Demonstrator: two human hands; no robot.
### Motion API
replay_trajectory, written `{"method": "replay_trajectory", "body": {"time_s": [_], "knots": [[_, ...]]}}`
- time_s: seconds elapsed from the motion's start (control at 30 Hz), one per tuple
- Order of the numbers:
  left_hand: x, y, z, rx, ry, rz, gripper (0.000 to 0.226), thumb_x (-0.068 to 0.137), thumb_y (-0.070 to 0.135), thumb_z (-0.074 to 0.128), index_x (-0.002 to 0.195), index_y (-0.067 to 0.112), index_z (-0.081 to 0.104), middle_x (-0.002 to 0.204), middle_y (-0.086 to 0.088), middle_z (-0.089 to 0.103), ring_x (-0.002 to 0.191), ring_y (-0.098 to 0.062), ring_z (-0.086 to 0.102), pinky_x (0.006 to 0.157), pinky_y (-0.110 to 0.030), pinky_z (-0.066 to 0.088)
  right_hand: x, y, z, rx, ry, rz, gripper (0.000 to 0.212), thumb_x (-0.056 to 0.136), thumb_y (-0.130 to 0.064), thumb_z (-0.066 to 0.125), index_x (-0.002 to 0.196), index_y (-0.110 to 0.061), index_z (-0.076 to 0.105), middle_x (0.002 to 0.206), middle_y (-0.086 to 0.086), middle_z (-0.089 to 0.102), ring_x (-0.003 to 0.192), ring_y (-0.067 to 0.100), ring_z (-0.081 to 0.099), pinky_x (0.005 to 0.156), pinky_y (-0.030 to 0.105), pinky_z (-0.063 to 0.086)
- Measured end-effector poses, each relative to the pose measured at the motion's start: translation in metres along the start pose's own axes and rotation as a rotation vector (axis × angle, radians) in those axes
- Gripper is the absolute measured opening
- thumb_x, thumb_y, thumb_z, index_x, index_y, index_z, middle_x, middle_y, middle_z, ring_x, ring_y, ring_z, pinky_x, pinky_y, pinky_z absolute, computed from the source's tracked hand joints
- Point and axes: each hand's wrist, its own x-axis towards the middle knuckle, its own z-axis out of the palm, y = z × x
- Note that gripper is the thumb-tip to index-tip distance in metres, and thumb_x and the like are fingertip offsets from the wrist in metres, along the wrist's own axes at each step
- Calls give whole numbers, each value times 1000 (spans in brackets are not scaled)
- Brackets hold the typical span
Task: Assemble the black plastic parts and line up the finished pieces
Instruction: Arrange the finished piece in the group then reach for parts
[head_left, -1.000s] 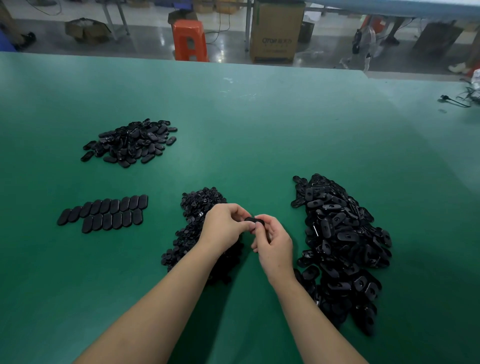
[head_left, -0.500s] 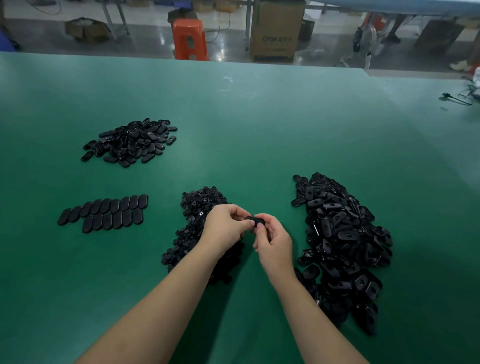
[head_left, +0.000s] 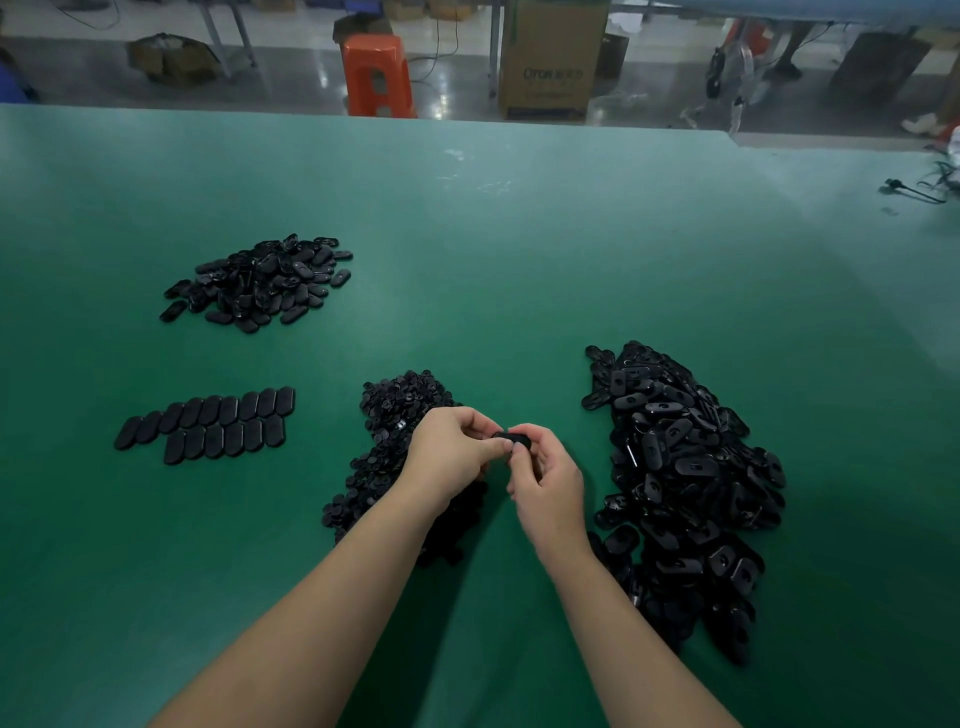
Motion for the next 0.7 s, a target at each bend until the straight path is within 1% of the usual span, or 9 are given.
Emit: {"method": "replay_trajectory", "body": {"time_s": [0.07,0.13,0.2,0.3,0.43,0.57,0.7], "knots": [[-1,1,0,-8,-12,3,10,79,8,83,83,9,74,74,-10,73,57,-14,61,58,-28,56,0,0,0,-10,-1,-1,21,99,-11,58,98,-31,66,74,-12,68,63,7,59,62,27,47],[-2,1,0,-7,-21,5,6,83,5,79,84,8,74,74,-9,72,58,-14,62,59,-27,57,-1,0,0,-24,-1,-1,21,99,-13,58,97,-33,65,75,-14,68,64,4,60,62,24,46],[-2,0,-1,-5,-20,9,4,85,4,76,85,8,74,73,-7,72,56,-13,63,57,-26,57,0,1,-1,-25,2,5,21,99,-13,57,98,-32,65,77,-12,69,65,4,60,63,25,47],[-2,-1,-1,17,-6,21,5,87,6,74,84,10,75,73,-6,74,55,-14,67,59,-29,60,0,1,0,-20,-1,13,20,99,-11,57,99,-29,66,79,-9,70,66,7,60,66,29,49],[-2,-2,-1,93,19,37,9,87,11,75,80,16,74,68,-1,74,57,-16,71,63,-34,63,0,1,0,-28,-3,9,19,99,-11,57,101,-27,67,77,-11,69,65,4,60,65,26,48],[-3,0,2,184,34,70,10,85,14,74,77,19,72,63,0,73,59,-19,71,62,-34,62,-1,-1,-2,-38,-5,6,20,99,-12,58,100,-30,67,73,-16,67,63,3,58,62,25,48],[-5,2,6,227,64,77,9,83,16,73,76,19,70,63,1,72,60,-18,70,63,-34,60,-1,-2,-3,-49,0,-2,15,99,-14,60,101,-27,67,70,-17,65,62,2,57,62,28,48]]}}
